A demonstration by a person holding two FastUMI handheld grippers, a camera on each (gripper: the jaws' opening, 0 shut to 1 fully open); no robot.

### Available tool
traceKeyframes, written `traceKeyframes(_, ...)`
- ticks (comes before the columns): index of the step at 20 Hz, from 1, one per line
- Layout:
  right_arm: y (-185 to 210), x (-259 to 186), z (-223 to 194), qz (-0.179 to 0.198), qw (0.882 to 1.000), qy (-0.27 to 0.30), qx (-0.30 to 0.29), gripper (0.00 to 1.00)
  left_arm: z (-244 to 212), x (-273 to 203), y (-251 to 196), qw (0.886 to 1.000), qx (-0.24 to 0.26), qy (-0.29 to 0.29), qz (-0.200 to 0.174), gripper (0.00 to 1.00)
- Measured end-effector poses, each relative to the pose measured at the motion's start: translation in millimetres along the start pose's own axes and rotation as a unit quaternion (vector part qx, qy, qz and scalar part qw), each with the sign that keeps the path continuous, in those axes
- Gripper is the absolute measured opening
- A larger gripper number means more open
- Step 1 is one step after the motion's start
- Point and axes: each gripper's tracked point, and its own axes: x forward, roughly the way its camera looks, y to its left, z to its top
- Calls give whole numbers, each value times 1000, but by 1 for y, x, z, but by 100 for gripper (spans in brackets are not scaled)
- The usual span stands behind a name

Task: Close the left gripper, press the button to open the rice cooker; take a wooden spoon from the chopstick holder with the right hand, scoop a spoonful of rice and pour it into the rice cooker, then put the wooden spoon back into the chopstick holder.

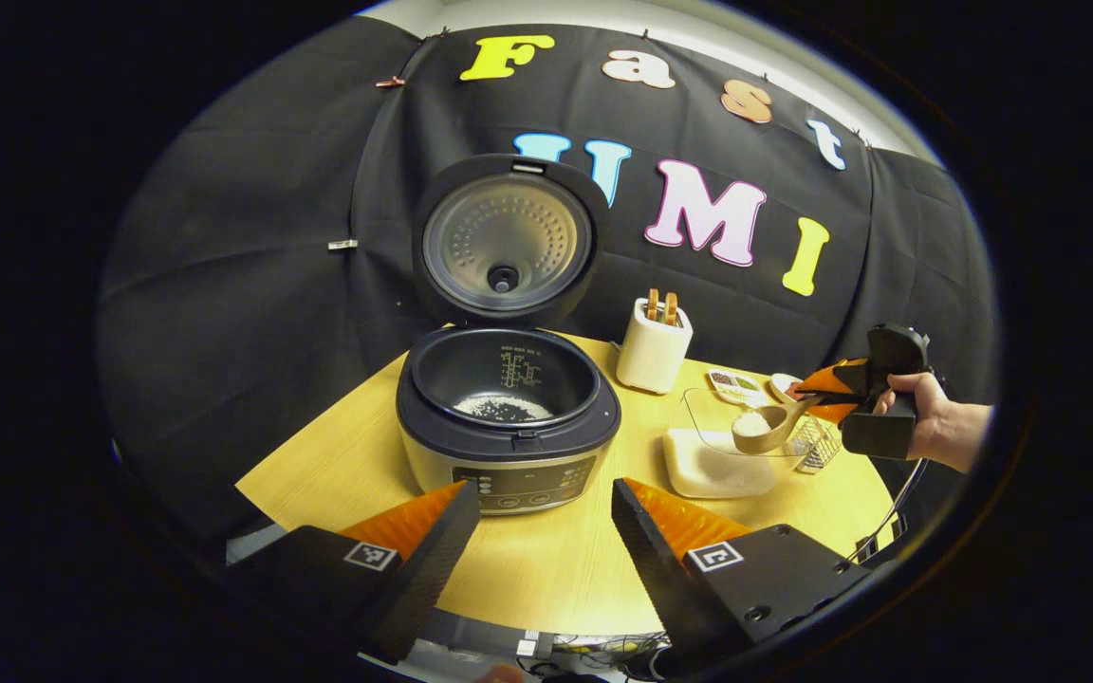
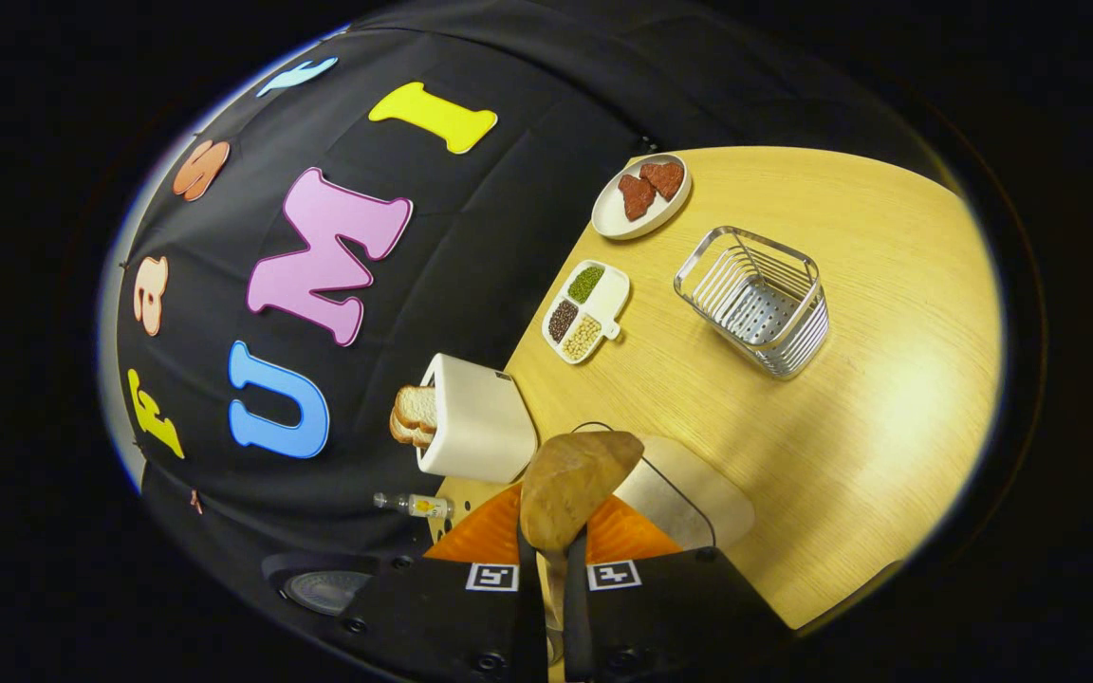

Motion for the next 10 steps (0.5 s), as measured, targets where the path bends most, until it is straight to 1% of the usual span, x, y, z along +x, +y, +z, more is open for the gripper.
traceKeyframes(3,-1,3,-2,-3,1000,0,-4,12,-1,1,5,1000,-13,1,7,95)
traceKeyframes(6,-1,3,-6,-6,1000,4,-7,12,-3,1,8,1000,-13,2,9,95)
traceKeyframes(10,14,0,-4,6,1000,3,10,11,2,0,13,1000,-13,-4,13,95)
